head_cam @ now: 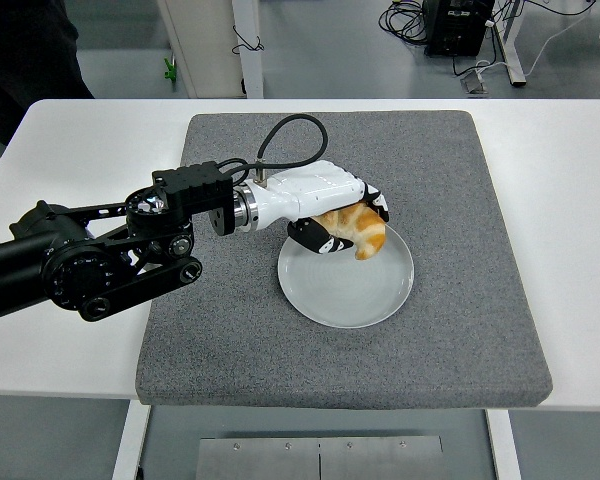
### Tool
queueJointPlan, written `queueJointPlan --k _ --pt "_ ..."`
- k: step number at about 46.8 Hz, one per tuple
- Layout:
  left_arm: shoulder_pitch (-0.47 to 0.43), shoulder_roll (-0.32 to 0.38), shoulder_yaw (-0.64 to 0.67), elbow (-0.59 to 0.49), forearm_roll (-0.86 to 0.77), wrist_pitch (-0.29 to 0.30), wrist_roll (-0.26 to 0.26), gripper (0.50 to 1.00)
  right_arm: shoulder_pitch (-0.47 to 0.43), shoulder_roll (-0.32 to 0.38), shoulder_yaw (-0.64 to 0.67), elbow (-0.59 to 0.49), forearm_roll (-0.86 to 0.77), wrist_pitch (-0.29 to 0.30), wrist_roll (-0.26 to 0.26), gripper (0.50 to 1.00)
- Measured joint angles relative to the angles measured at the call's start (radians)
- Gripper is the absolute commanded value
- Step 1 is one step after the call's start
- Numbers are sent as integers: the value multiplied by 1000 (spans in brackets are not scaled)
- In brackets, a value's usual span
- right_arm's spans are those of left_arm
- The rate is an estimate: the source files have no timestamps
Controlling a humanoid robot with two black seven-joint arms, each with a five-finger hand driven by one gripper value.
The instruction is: Place the bread on the plate
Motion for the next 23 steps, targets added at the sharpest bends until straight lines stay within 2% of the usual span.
queueJointPlan --k 23 --pt "52 -45 17 17 5 16 0 608 0 0 0 0 0 0 0 1000"
